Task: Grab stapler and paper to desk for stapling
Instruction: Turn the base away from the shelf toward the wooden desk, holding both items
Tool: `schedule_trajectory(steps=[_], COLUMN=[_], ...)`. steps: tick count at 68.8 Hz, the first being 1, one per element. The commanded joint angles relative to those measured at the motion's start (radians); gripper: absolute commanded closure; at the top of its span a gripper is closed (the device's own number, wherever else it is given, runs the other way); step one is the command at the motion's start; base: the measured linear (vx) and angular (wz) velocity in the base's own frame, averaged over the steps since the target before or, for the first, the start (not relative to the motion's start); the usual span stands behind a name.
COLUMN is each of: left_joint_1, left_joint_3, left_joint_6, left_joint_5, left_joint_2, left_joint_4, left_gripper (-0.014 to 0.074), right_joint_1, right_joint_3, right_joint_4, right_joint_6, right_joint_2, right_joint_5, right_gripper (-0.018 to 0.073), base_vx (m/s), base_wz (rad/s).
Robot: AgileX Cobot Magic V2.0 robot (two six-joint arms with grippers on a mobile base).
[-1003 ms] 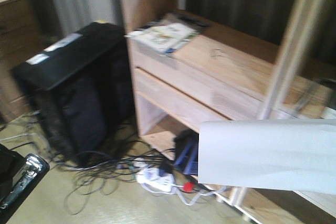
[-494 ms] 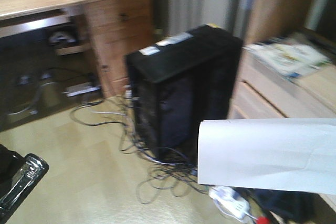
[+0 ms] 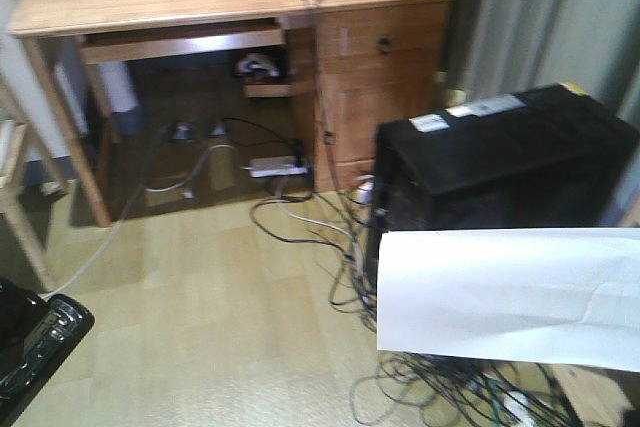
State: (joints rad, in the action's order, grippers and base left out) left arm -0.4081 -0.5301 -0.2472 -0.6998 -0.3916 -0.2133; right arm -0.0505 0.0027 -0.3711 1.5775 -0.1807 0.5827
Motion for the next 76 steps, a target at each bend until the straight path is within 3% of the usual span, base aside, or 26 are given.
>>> schedule_trajectory(steps=[1,39,76], left_joint_1=[-0.002,-0.002,-0.002], left_joint_3=[-0.03,-0.03,-0.03], left_joint_6=[0.004,0.004,0.004], left_joint_5=[0.108,0.108,0.108], left_joint_2=[-0.001,-0.001,-0.001], left_joint_4=[-0.02,-0.02,-0.02], left_gripper=[0.0603,0.0603,0.0603], right_joint_1=[-0.001,-0.001,-0.001], right_joint_3=[-0.029,-0.029,-0.029], right_joint_4=[0.002,0.002,0.002], right_joint_6=[-0.007,-0.007,-0.007], right_joint_2=[-0.011,-0.011,-0.011], right_joint_5=[0.064,0.064,0.064], right_gripper=[0.0561,0.0561,0.0561], base_vx=[0.17,0.2,0.24], base_wz=[0.47,0.35,0.04])
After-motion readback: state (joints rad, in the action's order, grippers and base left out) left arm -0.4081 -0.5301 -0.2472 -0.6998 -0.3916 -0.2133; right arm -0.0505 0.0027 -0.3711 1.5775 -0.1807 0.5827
